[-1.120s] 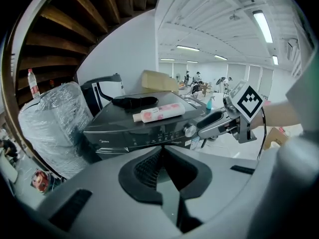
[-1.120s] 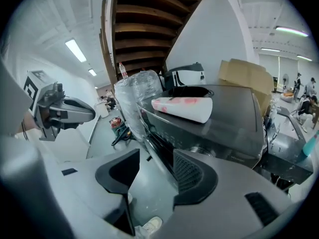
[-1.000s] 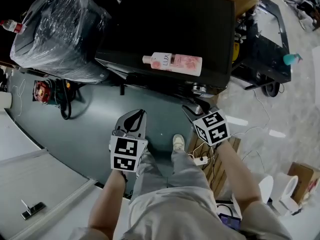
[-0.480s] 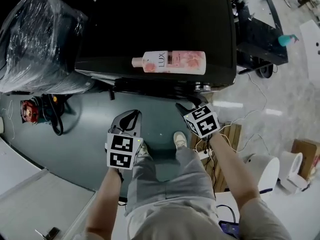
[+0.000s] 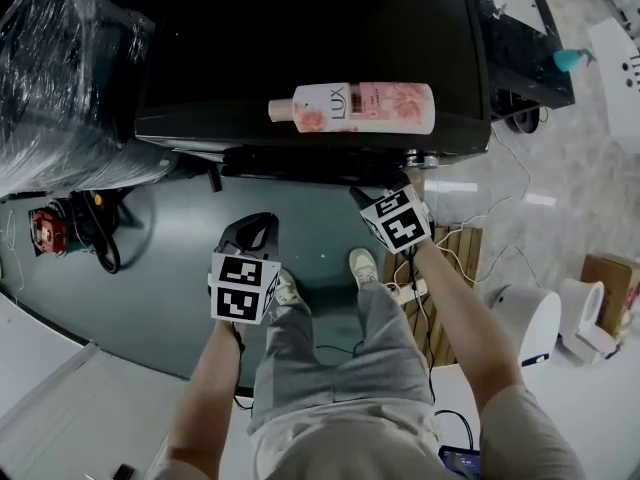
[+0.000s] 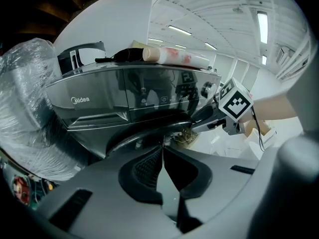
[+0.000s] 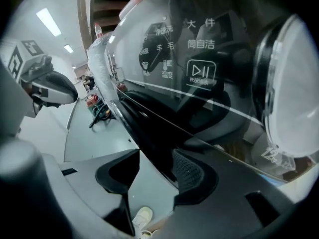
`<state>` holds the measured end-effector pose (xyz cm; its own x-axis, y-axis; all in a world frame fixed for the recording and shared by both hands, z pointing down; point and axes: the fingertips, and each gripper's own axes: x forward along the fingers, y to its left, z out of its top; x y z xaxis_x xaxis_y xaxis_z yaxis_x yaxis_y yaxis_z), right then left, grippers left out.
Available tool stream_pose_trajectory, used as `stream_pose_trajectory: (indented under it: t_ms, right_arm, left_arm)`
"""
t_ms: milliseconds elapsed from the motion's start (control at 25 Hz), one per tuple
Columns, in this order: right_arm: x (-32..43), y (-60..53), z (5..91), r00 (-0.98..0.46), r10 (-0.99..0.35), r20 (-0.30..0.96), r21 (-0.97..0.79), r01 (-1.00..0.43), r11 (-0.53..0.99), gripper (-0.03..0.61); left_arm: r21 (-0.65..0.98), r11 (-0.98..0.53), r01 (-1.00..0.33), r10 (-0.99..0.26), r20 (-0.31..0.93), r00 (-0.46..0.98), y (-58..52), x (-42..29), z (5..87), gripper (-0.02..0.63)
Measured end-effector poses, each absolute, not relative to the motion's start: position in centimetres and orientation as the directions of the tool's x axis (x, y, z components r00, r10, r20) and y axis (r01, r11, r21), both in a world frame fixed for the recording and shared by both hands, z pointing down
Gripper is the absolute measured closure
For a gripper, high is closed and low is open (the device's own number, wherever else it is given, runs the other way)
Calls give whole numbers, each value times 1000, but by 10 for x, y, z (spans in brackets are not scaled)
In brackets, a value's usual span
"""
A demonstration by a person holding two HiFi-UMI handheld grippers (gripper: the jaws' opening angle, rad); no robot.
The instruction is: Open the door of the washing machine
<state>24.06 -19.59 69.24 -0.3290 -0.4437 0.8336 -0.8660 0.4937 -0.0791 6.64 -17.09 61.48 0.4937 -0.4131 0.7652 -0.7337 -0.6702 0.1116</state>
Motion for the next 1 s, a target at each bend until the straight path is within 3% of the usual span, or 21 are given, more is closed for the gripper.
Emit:
stream_pose_trajectory:
  t_ms: [480,1000]
  right_arm:
    - [230,-172,696,-342,-379,860,-129,-863,488,351]
    - [184,-90,699,-243,-418,875,-135,-953,273,351]
  left_arm:
    - [156,-657,-737,-371,785,496,-152,43,645,584]
    - [220,-596,-772,-327,812,484,-76,-13,669,584]
